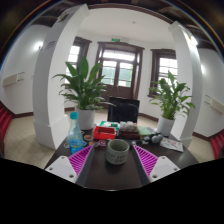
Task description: Pour water
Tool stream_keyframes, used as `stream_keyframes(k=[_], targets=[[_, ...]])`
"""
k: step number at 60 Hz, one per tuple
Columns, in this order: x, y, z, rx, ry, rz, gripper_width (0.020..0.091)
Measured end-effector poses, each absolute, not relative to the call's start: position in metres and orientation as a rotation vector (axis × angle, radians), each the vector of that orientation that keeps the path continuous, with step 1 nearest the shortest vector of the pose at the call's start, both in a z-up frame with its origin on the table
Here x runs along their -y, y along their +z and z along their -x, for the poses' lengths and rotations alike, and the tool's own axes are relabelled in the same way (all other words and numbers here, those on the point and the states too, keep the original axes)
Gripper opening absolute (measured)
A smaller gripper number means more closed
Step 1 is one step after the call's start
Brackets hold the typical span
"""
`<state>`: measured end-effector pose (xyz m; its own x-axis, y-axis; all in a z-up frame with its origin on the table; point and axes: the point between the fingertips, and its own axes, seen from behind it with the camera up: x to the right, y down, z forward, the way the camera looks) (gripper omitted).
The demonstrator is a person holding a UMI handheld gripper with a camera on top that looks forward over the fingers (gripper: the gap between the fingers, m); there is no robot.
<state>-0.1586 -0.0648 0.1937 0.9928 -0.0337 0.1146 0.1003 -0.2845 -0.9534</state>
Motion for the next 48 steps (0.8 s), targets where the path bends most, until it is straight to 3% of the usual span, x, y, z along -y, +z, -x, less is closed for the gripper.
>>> stream_keyframes(k=[12, 41, 46, 48], targets=[[0.037, 0.144, 0.251, 0.110, 0.024, 1.843, 0.0773], [-0.095, 0.106, 0.315, 0.057, 0.149, 1.766, 0.0775], [-0.108, 0.099, 0.317, 0.069, 0.144, 1.760, 0.0737], [-0.112, 0.098, 0.311, 0.068, 0.102, 1.755, 0.0602]])
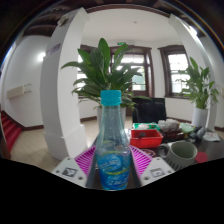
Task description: Pour water
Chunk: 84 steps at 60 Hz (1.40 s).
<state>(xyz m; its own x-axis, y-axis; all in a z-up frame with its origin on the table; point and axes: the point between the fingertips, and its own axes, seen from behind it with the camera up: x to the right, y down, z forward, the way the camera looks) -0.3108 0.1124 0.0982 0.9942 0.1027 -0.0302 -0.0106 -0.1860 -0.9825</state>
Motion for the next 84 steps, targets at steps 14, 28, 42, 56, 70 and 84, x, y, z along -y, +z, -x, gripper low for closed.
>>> stream_keyframes(k=[14, 28, 42, 56, 70, 84], targets=[[-0.114, 0.100, 0.307, 0.065, 0.096, 1.713, 0.0372], [-0.118, 0.112, 0.306, -0.134, 0.278, 1.731, 0.0371], [-0.125, 0.165, 0.286, -0.708, 0.943, 1.481, 0.0373], [-0.131, 0.176, 0.243, -1.206, 1.365, 1.124, 0.0368], [-0.131, 0.165, 0.237, -1.444, 1.569, 0.927, 0.0372], [-0.128, 0.175, 0.246, -1.375, 1.515, 1.019, 0.0374]])
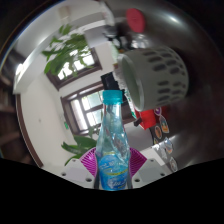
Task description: Pour water
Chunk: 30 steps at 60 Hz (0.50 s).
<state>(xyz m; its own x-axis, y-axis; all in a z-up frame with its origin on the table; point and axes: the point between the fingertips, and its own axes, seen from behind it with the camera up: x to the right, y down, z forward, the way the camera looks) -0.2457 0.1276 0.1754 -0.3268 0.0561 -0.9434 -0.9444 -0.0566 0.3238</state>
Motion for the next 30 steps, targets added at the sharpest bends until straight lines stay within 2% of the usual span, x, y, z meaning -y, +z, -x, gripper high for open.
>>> stream_keyframes(k=[3, 11, 12, 18, 19, 20, 23, 27, 30], targets=[[-0.106, 0.178, 0.256, -1.280, 1.439, 1.088, 0.0373], [-0.109, 0.215, 0.235, -0.905, 1.073, 1.381, 0.0385], [-0.089, 0.206, 0.242, -0.850, 1.006, 1.391, 0.0384], [-0.120, 0.244, 0.187, -0.572, 0.628, 1.563, 0.0384], [-0.123, 0.250, 0.178, -0.528, 0.568, 1.581, 0.0383], [-0.098, 0.242, 0.188, -0.479, 0.503, 1.569, 0.0384], [-0.121, 0.262, 0.153, -0.370, 0.328, 1.607, 0.0384], [-0.131, 0.273, 0.104, -0.293, 0.088, 1.630, 0.0383], [-0.118, 0.269, 0.081, -0.274, -0.066, 1.640, 0.0385]])
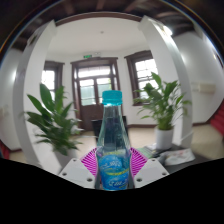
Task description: Pour water
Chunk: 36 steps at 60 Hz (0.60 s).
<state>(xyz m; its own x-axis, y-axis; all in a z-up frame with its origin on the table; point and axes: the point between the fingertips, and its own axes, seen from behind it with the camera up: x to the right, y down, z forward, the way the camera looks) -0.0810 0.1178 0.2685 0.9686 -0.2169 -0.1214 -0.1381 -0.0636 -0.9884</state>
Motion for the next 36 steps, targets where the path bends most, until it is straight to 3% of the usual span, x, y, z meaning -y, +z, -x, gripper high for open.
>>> stream_keyframes(k=[6, 15, 32, 36], targets=[[-0.114, 0.255, 0.019, -0.271, -0.301, 1.675, 0.0389], [-0.114, 0.198, -0.056, -0.306, -0.429, 1.721, 0.0387], [-0.131, 0.099, -0.073, -0.316, -0.360, 1.815, 0.0396], [-0.128, 0.100, -0.075, -0.332, -0.355, 1.773, 0.0399]])
